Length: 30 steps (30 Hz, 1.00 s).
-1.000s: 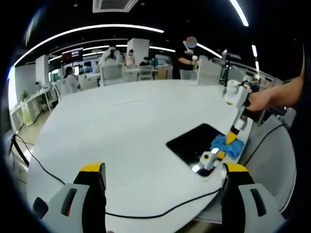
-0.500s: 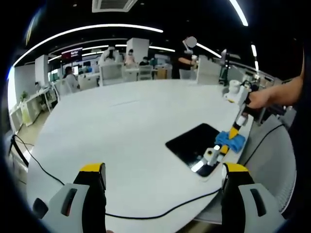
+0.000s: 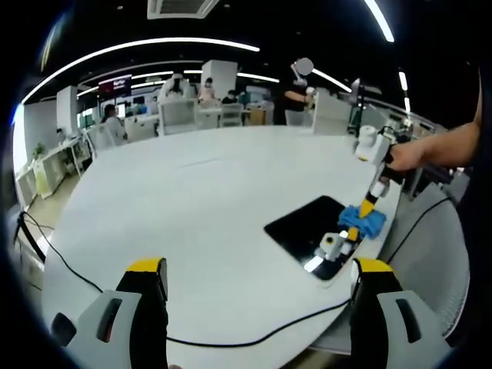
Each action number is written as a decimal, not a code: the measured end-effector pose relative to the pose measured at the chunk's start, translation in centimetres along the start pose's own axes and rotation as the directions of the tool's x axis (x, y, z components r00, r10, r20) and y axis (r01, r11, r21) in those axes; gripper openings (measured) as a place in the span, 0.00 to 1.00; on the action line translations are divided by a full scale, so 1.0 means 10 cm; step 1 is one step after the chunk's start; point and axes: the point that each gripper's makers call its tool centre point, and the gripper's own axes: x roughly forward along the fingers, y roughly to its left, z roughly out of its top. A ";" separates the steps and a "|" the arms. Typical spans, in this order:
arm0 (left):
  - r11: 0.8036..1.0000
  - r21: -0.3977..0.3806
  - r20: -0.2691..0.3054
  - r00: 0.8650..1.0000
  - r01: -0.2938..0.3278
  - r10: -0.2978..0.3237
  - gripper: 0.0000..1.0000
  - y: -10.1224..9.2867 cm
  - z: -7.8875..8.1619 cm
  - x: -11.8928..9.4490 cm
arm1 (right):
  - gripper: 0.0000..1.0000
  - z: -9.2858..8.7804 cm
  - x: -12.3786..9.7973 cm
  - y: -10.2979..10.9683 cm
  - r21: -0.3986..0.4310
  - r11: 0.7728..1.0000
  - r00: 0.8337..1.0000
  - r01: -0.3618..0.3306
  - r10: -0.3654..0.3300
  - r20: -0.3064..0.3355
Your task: Wipe the mirror surface with the cleaning cloth until all visible marks leave the cleaned area.
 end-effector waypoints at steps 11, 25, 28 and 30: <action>1.000 -0.011 0.004 1.000 -0.005 0.005 1.00 -0.01 -0.01 0.00 | 0.00 0.45 0.03 -0.14 0.022 1.000 1.000 0.018 -0.018 0.004; 1.000 -0.019 0.002 1.000 -0.006 0.006 1.00 -0.02 -0.01 -0.02 | 0.00 0.98 0.07 -0.28 0.015 0.998 0.998 0.062 -0.062 0.033; 1.000 -0.023 0.003 1.000 -0.006 0.006 1.00 -0.02 0.00 -0.02 | 0.00 0.99 0.06 -0.27 0.023 0.998 0.997 0.061 -0.062 0.045; 1.000 -0.027 0.006 1.000 -0.009 0.009 1.00 -0.02 0.01 -0.03 | 0.00 0.98 0.06 -0.27 0.021 0.998 0.997 0.061 -0.062 0.051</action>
